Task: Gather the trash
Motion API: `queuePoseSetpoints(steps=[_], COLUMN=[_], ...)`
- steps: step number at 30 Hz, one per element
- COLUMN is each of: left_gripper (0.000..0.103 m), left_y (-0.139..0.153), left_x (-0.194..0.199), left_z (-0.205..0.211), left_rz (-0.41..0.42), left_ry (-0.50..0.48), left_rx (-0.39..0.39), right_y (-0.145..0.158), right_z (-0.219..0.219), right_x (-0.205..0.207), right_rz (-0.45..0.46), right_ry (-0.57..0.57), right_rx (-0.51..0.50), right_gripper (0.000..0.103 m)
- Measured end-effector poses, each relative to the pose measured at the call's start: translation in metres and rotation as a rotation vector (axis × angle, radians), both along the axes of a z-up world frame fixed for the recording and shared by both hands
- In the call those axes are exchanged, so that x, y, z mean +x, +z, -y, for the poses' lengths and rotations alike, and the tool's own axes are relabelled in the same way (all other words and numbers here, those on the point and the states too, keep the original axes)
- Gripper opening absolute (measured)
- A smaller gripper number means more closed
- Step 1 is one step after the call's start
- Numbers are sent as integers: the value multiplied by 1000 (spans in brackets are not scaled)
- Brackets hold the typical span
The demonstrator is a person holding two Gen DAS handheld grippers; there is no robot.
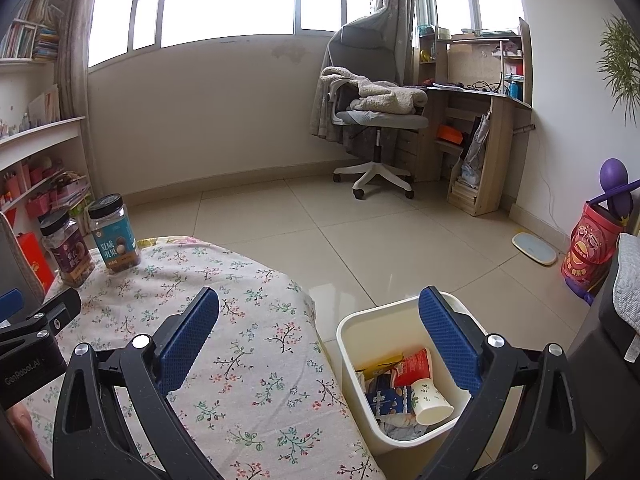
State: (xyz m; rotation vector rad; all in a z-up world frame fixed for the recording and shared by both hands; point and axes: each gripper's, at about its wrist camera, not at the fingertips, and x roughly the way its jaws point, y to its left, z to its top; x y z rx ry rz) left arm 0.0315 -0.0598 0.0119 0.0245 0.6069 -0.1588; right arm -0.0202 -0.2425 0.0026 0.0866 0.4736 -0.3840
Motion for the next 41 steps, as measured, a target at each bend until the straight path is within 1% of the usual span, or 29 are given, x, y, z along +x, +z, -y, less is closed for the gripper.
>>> queuePoseSetpoints(steps=[19, 23, 25, 28, 30, 33, 34, 37, 41], left_gripper=[96, 96, 92, 82, 81, 83, 89, 96, 96], left_y=[-1, -1, -1, -2, -3, -1, -1, 0, -3], left_x=[0, 1, 0, -1, 1, 1, 1, 0, -2], left_z=[-1, -4, -5, -3, -2, -2, -2, 2, 4], left_rz=[8, 12, 21, 27, 23, 18, 21, 23, 32], left_ry=[8, 1, -7, -15, -18, -25, -19, -9, 5], left_rx=[6, -20, -28, -18, -15, -30, -25, 13, 39], right_y=[-6, -6, -7, -8, -8, -10, -10, -9, -8], right_z=[-1, -1, 0, 0, 0, 0, 0, 0, -1], right_x=[1, 2, 3, 3, 3, 2, 2, 2, 1], right_rz=[-15, -18, -23, -24, -24, -22, -23, -22, -20], right_ry=[-2, -1, 0, 0, 0, -1, -2, -3, -5], right_rx=[9, 12, 17, 19, 19, 17, 18, 13, 7], right_gripper=[96, 96, 96, 96, 96, 96, 96, 96, 96])
